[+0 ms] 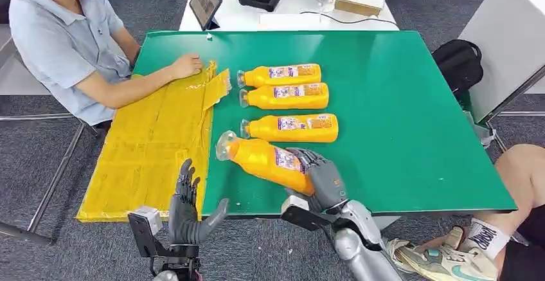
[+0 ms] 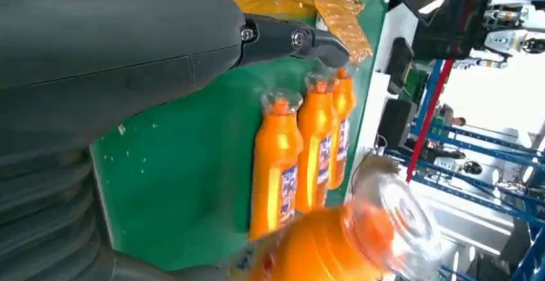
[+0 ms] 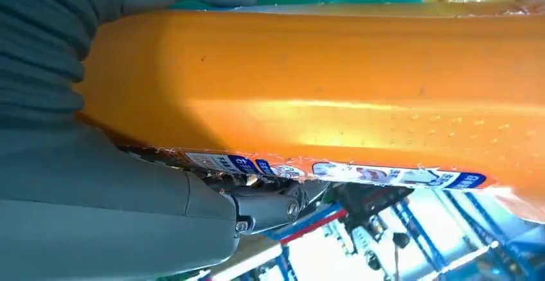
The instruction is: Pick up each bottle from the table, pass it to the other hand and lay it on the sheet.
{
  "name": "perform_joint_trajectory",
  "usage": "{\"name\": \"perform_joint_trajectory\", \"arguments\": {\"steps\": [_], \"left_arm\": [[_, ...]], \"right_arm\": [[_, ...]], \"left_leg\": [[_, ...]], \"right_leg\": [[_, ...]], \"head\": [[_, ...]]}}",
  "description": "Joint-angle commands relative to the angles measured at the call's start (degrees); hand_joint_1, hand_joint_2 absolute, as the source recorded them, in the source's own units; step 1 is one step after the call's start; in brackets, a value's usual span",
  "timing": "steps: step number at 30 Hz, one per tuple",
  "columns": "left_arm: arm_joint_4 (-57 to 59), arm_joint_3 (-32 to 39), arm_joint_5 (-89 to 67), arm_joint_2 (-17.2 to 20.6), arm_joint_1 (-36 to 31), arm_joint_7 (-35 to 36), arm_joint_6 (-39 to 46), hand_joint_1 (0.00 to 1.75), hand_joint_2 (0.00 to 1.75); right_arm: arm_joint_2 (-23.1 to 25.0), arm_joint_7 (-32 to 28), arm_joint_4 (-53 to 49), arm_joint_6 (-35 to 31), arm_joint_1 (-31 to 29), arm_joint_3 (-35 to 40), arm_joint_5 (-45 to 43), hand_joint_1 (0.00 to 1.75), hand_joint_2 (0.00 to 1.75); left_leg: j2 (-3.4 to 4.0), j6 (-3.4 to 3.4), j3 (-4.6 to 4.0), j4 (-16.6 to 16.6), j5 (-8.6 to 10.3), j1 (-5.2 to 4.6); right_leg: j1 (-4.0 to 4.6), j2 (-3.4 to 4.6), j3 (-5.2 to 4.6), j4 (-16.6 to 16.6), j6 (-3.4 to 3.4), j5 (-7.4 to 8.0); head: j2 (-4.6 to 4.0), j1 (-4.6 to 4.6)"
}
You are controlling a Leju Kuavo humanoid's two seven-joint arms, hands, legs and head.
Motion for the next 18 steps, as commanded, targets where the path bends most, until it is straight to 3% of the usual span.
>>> {"name": "perform_joint_trajectory", "arguments": {"steps": [1, 6, 12, 14, 15, 18], "left_arm": [[3.4, -0.4, 7.9, 0.8, -2.4, 4.0, -1.0, 0.00, 1.75], [0.4, -4.6, 9.4, 3.3, -1.6, 2.1, -7.6, 0.00, 1.75], [-1.3, -6.9, 4.5, 4.1, -1.8, -1.1, -12.4, 0.00, 1.75], [-0.8, -7.2, 6.2, 3.8, -2.4, 0.7, -15.7, 0.00, 1.75], [0.6, -6.7, 12.1, 3.6, -2.8, 4.9, -20.2, 0.00, 1.75], [2.2, -5.8, 11.5, 2.7, -3.7, 3.9, -18.8, 0.00, 1.75]], "right_arm": [[4.8, -5.6, -7.5, -8.6, 0.7, -5.5, -6.2, 1.75, 1.75], [5.0, -7.2, -2.6, -10.2, -1.6, -3.4, -5.6, 1.75, 1.75], [5.7, -7.7, 4.7, -7.0, -4.9, 0.5, -3.9, 1.75, 1.75], [6.7, -9.0, 8.4, -7.5, -6.2, 2.1, -2.9, 1.75, 1.75], [7.6, -10.1, 10.1, -8.3, -7.0, 3.2, -2.8, 1.75, 1.75], [10.1, -10.9, 12.5, -9.9, -8.1, 6.5, -1.3, 1.75, 1.75]], "left_leg": [[0.04, 0.02, 0.11, 0.0, -0.09, 0.01], [0.17, 0.01, 0.19, 0.0, -0.12, 0.01], [0.23, 0.03, 0.12, 0.0, -0.08, 0.00], [0.15, 0.02, 0.05, 0.0, -0.04, -0.02], [0.15, 0.02, 0.01, -0.1, -0.02, -0.02], [0.22, 0.00, 0.01, -0.1, -0.03, -0.01]], "right_leg": [[0.05, -0.05, 0.09, 0.0, -0.23, -0.08], [0.11, 0.06, 0.12, 0.0, -0.27, -0.06], [0.09, 0.15, 0.06, -0.1, -0.19, 0.00], [0.05, 0.08, 0.01, 0.0, -0.15, 0.00], [0.05, 0.08, -0.03, -0.1, -0.13, 0.02], [0.06, 0.17, -0.06, 0.0, -0.13, 0.03]], "head": [[0.00, -0.02], [0.00, -0.04], [0.00, -0.02], [0.00, -0.02], [0.00, -0.02], [0.00, -0.02]]}}
